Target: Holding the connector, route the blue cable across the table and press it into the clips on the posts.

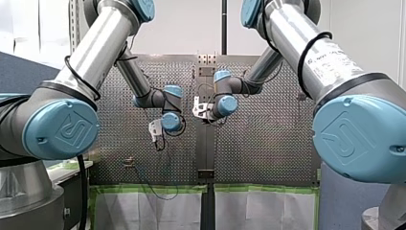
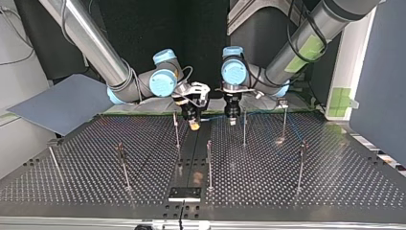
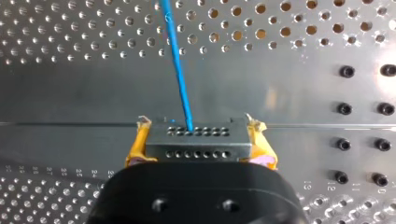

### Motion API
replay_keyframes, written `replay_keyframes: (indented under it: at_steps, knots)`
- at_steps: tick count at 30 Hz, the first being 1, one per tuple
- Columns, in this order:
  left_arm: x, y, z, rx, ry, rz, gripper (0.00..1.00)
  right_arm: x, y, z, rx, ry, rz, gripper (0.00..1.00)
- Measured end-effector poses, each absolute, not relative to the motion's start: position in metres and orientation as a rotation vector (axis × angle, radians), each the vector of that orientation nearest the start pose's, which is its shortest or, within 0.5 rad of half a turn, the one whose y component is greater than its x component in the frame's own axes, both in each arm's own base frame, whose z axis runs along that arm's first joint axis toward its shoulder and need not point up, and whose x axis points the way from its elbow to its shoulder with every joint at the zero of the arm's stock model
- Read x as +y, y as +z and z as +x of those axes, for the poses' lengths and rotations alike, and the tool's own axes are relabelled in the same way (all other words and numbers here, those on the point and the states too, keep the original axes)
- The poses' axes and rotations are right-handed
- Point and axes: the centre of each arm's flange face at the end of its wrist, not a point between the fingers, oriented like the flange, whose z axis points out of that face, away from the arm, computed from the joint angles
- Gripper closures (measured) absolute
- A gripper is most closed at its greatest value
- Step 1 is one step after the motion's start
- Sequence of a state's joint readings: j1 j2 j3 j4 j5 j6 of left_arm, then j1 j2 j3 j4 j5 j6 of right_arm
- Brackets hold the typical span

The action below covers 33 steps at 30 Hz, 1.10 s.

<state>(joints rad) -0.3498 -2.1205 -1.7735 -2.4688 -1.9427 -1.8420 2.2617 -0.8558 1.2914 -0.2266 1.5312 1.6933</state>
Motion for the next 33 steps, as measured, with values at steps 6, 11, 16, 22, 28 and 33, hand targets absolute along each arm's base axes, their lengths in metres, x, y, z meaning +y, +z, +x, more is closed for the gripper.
replay_keyframes:
  at_steps: [6,11,16,22,28,33]
  knots:
    - [-0.298,0.153,0.520,1.642,-0.164,-0.212,0.99,-0.460,0.203,0.558,1.329,-2.165,-2.528,1.00]
    - [-0.296,0.168,0.508,1.659,-0.143,-0.225,0.99,-0.458,0.222,0.555,1.326,-2.183,-2.517,1.00]
    - [-0.291,0.182,0.492,1.669,-0.146,-0.240,0.99,-0.455,0.252,0.548,1.341,-2.206,-2.490,1.00]
    - [-0.292,0.207,0.479,1.672,-0.152,-0.221,0.99,-0.447,0.285,0.541,1.341,-2.219,-2.478,1.00]
    - [-0.297,0.235,0.470,1.652,-0.180,-0.196,0.99,-0.436,0.316,0.536,1.332,-2.240,-2.467,1.00]
    - [-0.299,0.258,0.465,1.623,-0.224,-0.181,0.99,-0.427,0.347,0.530,1.319,-2.274,-2.449,1.00]
